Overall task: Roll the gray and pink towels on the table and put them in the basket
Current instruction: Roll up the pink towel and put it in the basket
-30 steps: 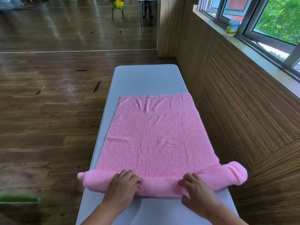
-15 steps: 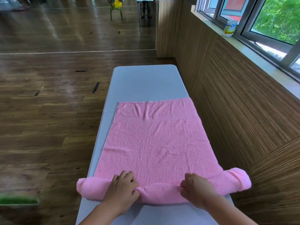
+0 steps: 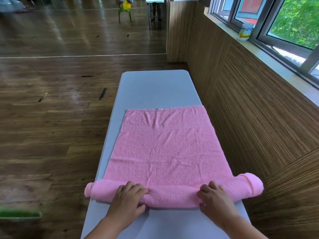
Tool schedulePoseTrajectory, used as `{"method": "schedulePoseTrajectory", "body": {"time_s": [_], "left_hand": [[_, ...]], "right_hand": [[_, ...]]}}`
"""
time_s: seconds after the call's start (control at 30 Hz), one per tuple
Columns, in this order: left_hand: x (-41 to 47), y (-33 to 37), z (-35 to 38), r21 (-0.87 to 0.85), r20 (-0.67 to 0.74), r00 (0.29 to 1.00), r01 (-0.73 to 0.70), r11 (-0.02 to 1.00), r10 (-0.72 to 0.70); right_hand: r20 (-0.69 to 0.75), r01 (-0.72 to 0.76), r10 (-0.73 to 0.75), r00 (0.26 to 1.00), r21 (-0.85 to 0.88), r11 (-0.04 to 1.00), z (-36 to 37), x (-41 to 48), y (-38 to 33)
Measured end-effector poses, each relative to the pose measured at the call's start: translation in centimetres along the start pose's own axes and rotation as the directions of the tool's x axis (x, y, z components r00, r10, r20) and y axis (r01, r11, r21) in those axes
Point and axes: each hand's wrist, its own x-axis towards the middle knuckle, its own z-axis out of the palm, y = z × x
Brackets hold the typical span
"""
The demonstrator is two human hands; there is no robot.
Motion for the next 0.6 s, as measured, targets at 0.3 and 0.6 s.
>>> {"method": "schedulePoseTrajectory", "body": {"time_s": [0.3,0.6], "left_hand": [[0.5,0.4,0.2,0.079,-0.012,0.998,0.055,0.995,-0.054],[2.6,1.6,-0.3,-0.079,-0.105,0.989,0.095,0.992,-0.103]], "right_hand": [[0.095,-0.041,0.031,0.995,0.112,0.993,-1.9,0.5,-1.2],[0.007,-0.143,0.143,0.99,0.112,0.983,-0.3,0.7,-1.0]]}}
